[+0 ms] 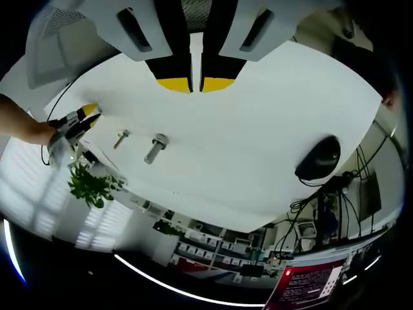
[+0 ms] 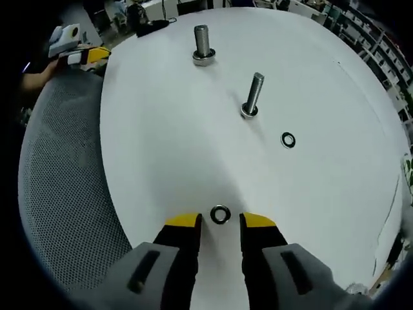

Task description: Place the washer onto the threaded stud by aligning its center hole with the stud, sliding it down to the base, and recovering from edge contact or off-axis alignment until the washer reaches the visible bottom stop.

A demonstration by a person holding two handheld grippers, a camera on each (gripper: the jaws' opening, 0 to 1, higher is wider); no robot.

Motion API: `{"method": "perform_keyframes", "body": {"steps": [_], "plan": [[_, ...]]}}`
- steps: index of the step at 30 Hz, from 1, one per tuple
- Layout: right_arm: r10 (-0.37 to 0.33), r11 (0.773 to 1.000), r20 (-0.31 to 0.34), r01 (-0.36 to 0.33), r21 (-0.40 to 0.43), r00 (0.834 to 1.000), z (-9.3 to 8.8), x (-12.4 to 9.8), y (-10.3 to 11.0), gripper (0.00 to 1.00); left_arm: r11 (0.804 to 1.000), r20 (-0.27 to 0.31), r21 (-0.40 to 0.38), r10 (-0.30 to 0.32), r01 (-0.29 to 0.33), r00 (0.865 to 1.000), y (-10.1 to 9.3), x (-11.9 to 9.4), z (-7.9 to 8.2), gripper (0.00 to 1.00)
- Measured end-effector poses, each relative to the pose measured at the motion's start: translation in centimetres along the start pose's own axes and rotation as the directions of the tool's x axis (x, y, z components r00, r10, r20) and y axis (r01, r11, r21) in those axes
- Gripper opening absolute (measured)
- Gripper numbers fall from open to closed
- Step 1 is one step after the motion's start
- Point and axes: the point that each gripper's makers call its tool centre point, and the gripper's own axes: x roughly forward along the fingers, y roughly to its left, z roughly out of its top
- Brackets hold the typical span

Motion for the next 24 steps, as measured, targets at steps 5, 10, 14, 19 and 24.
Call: {"method": "perform_keyframes", "body": {"steps": [5,10,14,19,24], "plan": [[0.005,1.000,-0.047,-0.006,-0.020,0.999,0.0,0.3,-0.3,0.26,1.000,0.002,0.000,0.000,0.000,1.000,0.0,0.0,0.0,0.02],[0.009,0.999,-0.098,-0.013,-0.035,0.995,-0.3,0.5,-0.8,0.26,1.000,0.002,0.001,0.001,-0.001,1.000,0.0,0.0,0.0,0.02],[0.009,0.999,-0.103,-0.012,-0.030,0.995,-0.4,0.5,-0.8,0.25,1.000,0.005,0.001,0.001,-0.001,1.000,0.0,0.0,0.1,0.02],[0.009,0.999,-0.100,-0.014,-0.047,0.995,-0.4,0.7,-1.1,0.19,1.000,0.011,0.000,0.000,0.000,1.000,-0.1,0.0,0.1,0.02],[0.010,0.998,-0.099,-0.016,-0.053,0.995,-0.4,0.8,-1.3,0.15,1.000,0.008,0.001,0.002,-0.002,1.000,-0.1,0.0,0.1,0.02]]}}
